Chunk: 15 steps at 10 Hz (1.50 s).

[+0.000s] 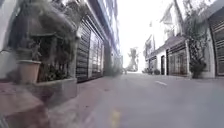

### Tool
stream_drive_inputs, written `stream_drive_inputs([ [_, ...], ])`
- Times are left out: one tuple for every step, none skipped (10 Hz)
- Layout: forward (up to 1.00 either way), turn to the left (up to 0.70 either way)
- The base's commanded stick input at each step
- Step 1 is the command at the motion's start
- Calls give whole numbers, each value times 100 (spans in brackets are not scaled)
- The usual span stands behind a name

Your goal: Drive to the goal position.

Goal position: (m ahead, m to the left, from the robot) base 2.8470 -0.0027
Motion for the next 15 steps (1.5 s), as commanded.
stream_drive_inputs([
  [100,0],
  [100,0],
  [100,0],
  [100,0],
  [100,0],
  [100,0],
  [100,0],
  [100,36],
  [100,40],
  [100,40],
  [100,40],
  [100,40],
  [100,40],
  [100,25],
  [100,0],
])
